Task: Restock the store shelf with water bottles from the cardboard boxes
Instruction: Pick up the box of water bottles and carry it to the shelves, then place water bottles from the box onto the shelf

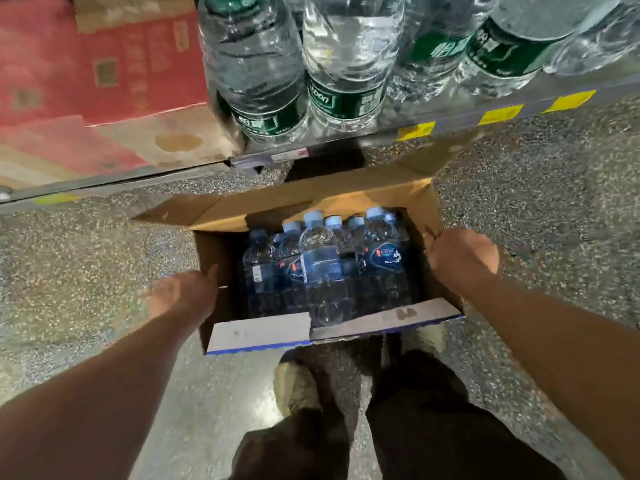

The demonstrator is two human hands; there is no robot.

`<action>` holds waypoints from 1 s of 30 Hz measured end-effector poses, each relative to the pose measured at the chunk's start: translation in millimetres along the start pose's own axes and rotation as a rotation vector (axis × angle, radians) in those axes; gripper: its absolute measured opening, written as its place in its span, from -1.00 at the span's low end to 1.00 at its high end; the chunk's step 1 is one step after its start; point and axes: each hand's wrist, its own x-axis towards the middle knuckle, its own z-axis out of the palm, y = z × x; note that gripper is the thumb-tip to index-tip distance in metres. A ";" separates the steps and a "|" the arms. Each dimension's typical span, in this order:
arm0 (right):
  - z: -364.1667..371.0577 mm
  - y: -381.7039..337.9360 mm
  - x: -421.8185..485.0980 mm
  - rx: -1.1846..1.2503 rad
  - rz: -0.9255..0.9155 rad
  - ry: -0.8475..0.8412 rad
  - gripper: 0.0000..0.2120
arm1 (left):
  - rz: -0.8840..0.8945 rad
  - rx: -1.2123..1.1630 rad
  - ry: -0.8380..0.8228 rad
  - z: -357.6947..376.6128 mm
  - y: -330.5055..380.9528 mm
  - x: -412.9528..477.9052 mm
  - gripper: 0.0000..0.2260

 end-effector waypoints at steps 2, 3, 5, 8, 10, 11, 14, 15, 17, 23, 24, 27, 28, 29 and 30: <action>7.6 -7.5 16.1 -0.086 -0.040 -0.033 -0.59 | -0.005 0.014 0.011 9.0 12.8 15.7 -0.42; 12.3 -10.0 24.1 -0.069 -0.059 -0.024 -0.62 | -0.003 0.011 0.016 12.6 19.3 22.9 -0.42; 24.0 -9.4 39.6 -0.071 -0.087 0.002 -0.63 | 0.006 -0.003 0.015 18.3 31.1 37.3 -0.43; 35.5 -14.7 59.5 -0.002 -0.057 -0.001 -0.52 | -0.004 0.003 0.016 26.3 45.3 55.4 -0.42; 40.2 -20.4 71.5 -0.001 -0.016 -0.017 -0.47 | -0.018 0.019 0.040 32.7 51.4 63.8 -0.41; 43.2 -21.7 75.7 -0.009 -0.005 -0.015 -0.46 | -0.031 0.021 0.047 36.5 53.8 66.6 -0.40; 59.1 -22.4 87.5 0.020 -0.034 0.025 -0.48 | -0.060 -0.002 0.040 51.5 60.8 72.2 -0.40; 62.9 -24.0 90.9 0.018 -0.024 0.027 -0.47 | -0.069 -0.009 0.038 55.5 62.8 74.6 -0.40; 65.6 -28.1 97.5 -0.021 -0.010 0.025 -0.44 | -0.075 -0.016 0.036 59.0 64.6 80.7 -0.41; 56.0 -26.9 94.4 0.032 -0.006 0.013 -0.48 | -0.055 -0.001 0.031 40.4 61.8 78.7 -0.50; 53.0 -27.3 90.8 0.058 0.005 -0.017 -0.49 | -0.057 0.001 0.019 33.9 62.1 74.6 -0.53; 37.0 -31.1 72.7 0.158 0.042 -0.065 -0.57 | -0.092 -0.005 -0.012 12.3 67.6 54.4 -0.56; 31.0 -31.7 65.5 0.200 0.037 -0.048 -0.60 | -0.108 -0.034 0.007 6.5 71.1 45.7 -0.58; 25.8 -31.5 57.4 0.236 0.021 -0.025 -0.59 | -0.117 -0.086 0.036 1.9 75.0 35.7 -0.61; 21.9 -30.9 49.2 0.253 -0.016 0.005 -0.55 | -0.106 -0.150 0.072 -1.8 80.0 25.8 -0.63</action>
